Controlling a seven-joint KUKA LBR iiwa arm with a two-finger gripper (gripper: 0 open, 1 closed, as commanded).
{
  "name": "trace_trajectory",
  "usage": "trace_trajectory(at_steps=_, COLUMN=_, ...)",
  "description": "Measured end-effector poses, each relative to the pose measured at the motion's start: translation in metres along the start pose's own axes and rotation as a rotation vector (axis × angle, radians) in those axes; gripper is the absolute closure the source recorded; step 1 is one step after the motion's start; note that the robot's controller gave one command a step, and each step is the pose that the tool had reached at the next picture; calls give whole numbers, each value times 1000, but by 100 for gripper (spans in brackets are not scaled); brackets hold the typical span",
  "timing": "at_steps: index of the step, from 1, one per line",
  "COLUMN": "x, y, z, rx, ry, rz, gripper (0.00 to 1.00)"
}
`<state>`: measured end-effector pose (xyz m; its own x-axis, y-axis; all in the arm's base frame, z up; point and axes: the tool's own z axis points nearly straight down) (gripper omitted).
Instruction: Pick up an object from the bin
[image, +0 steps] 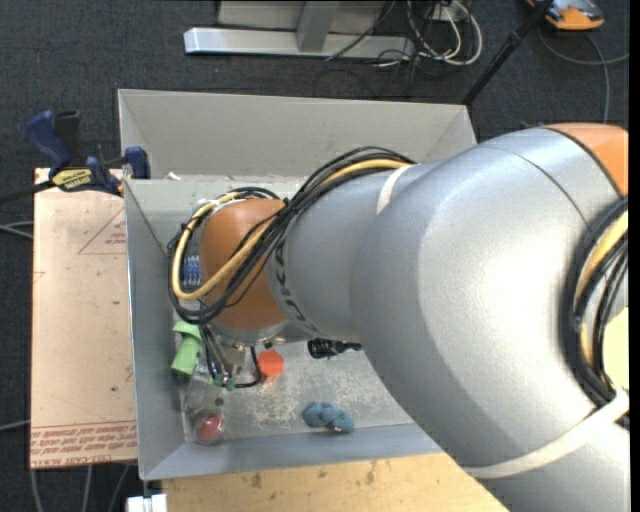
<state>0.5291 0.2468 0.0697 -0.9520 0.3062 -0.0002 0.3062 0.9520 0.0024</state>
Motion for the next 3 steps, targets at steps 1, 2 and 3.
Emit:
trace_trajectory(at_steps=1, x=-2, y=0, z=-2, rx=-1, ry=-3, rz=1, gripper=100)
trace_trajectory(at_steps=2, x=-2, y=0, z=-27, rx=-1, ry=-1, rz=2, gripper=100)
trace_trajectory(at_steps=3, x=-4, y=1, z=-61, rx=-2, ry=-2, rz=0, gripper=100)
